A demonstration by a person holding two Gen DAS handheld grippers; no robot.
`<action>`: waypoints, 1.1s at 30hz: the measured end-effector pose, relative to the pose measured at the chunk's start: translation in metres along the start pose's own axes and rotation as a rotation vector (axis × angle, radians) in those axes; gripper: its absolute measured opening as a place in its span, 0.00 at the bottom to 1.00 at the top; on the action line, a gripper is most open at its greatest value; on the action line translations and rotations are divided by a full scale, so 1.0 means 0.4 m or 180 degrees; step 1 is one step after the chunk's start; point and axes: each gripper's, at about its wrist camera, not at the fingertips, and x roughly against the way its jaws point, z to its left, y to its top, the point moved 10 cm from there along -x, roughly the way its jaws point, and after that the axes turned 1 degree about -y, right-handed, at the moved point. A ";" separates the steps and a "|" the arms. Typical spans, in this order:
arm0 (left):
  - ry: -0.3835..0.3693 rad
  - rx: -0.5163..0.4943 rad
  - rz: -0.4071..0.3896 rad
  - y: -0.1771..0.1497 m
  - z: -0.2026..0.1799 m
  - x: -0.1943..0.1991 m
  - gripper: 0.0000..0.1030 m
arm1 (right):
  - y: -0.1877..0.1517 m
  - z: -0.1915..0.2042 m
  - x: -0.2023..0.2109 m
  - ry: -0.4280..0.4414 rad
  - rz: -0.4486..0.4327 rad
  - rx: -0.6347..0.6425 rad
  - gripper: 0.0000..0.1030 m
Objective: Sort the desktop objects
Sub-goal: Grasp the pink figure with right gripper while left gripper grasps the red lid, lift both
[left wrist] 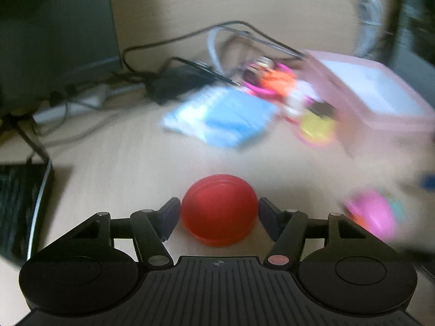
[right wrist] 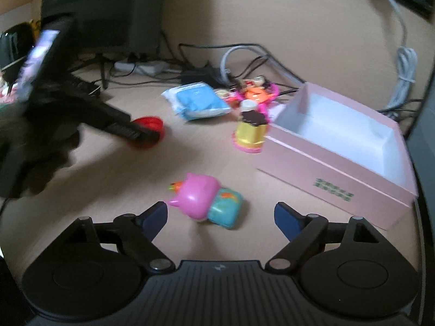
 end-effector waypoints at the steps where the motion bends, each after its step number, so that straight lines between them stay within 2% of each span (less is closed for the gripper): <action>1: -0.0108 -0.0029 0.0018 -0.027 -0.015 0.028 0.68 | 0.004 0.010 -0.018 0.0005 0.0020 0.0009 0.84; 2: -0.0184 -0.0063 0.0022 -0.051 -0.028 0.054 0.71 | 0.007 0.018 -0.032 0.0013 0.0041 0.0014 0.84; 4: -0.0225 -0.0136 -0.0006 -0.088 -0.042 0.101 0.89 | 0.012 0.026 -0.058 0.0007 0.0079 0.0035 0.84; 5: -0.0227 -0.0161 -0.0034 -0.099 -0.046 0.118 0.91 | 0.014 0.028 -0.072 0.0001 0.0106 0.0050 0.84; 9: -0.0208 -0.0336 -0.0073 -0.127 -0.062 0.153 0.94 | 0.012 0.028 -0.109 -0.0019 0.0212 0.0041 0.83; 10: -0.0173 -0.0368 -0.0060 -0.133 -0.065 0.150 0.95 | 0.012 0.025 -0.116 -0.0040 0.0239 0.0034 0.74; 11: -0.0135 -0.0370 -0.0040 -0.137 -0.068 0.144 0.95 | 0.013 0.025 -0.114 -0.0015 0.0249 0.0019 0.70; 15: -0.0026 -0.0170 0.0071 -0.121 -0.059 0.090 0.95 | 0.011 0.027 -0.082 0.0010 0.0274 0.0076 0.67; 18: -0.0005 -0.0095 0.0136 -0.111 -0.062 0.058 0.94 | -0.009 0.016 -0.043 0.0076 0.0339 0.0024 0.67; 20: 0.0020 -0.0147 0.0168 -0.107 -0.071 0.046 0.90 | -0.025 -0.001 -0.007 0.0084 0.0367 -0.0008 0.67; 24: -0.0057 -0.0231 0.0168 -0.100 -0.090 0.052 0.67 | -0.045 -0.071 0.086 0.0013 0.0382 -0.0115 0.67; 25: -0.0096 -0.0249 0.0162 -0.091 -0.096 0.060 0.67 | -0.042 -0.093 0.113 -0.0021 0.0361 -0.0139 0.66; 28: -0.0343 -0.0257 -0.0002 -0.010 -0.129 0.121 0.67 | 0.010 -0.174 0.222 -0.0203 0.0148 -0.0180 0.66; 31: -0.0580 -0.0371 -0.0479 0.150 -0.176 0.215 0.67 | 0.116 -0.255 0.335 -0.0456 -0.0278 -0.0201 0.66; 33: -0.0653 -0.0497 -0.0835 0.262 -0.210 0.265 0.67 | 0.188 -0.302 0.391 -0.0667 -0.0563 -0.0218 0.66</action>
